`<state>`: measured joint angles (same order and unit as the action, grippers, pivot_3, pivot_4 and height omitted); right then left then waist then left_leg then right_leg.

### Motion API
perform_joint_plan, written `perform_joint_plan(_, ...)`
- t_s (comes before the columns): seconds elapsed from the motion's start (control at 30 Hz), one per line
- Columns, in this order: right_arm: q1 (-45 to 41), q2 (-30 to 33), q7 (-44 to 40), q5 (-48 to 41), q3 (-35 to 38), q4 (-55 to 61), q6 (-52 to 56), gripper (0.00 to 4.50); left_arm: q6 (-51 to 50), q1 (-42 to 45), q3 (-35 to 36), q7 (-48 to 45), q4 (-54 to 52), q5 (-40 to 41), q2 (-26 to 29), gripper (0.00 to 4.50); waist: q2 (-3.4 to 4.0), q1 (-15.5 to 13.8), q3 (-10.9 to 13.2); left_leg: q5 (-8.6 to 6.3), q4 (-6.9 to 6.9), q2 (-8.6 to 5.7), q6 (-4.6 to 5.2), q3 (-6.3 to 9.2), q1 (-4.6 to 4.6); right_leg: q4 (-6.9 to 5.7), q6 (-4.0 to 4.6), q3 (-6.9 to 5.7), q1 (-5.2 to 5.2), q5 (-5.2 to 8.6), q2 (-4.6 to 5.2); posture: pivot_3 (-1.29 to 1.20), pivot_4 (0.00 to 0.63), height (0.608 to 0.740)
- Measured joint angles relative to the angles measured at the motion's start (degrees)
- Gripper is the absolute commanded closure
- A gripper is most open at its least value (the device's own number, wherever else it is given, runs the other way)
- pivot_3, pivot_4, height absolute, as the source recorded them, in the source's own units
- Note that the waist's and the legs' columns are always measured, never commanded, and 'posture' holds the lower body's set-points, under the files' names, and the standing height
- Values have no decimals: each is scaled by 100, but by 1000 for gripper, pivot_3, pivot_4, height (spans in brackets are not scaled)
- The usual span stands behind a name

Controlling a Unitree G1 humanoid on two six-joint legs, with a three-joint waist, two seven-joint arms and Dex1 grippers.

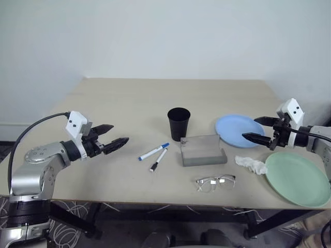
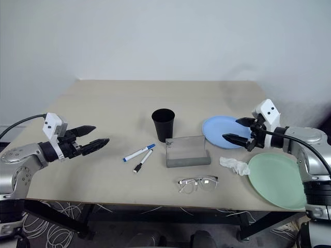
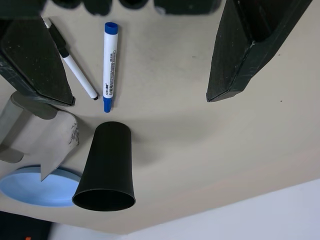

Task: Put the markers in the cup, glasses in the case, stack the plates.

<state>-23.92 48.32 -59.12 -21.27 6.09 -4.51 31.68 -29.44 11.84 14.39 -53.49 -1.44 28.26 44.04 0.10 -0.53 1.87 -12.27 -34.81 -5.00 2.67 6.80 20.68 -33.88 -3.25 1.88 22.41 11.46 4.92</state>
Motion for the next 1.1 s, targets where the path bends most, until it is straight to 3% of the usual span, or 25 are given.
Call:
perform_joint_plan(0.33,112,217,-8,74,44,-276,-63,0,-28,49,-97,89,-169,43,-193,23,1,-6,0,0,-1,-1,0,2,1,1,0,-3,-2,0,1,0,0,732)
perform_joint_plan(0.6,793,552,261,106,671,-460,64,0,86,437,-461,45,25,-38,-421,23,0,-11,0,0,-1,0,0,-3,3,2,0,-1,-9,0,1,0,0,732)
perform_joint_plan(0.83,1592,680,709,202,1357,-1144,83,0,159,546,-674,-36,273,-78,-553,23,2,-2,0,0,-3,0,1,-9,0,1,1,2,-16,0,0,0,0,732)
perform_joint_plan(1.1,1844,730,1161,392,1735,-2398,-162,0,230,566,-726,-89,353,-85,-577,23,5,2,0,1,-5,12,1,-26,-4,0,1,2,-18,1,-2,0,0,732)
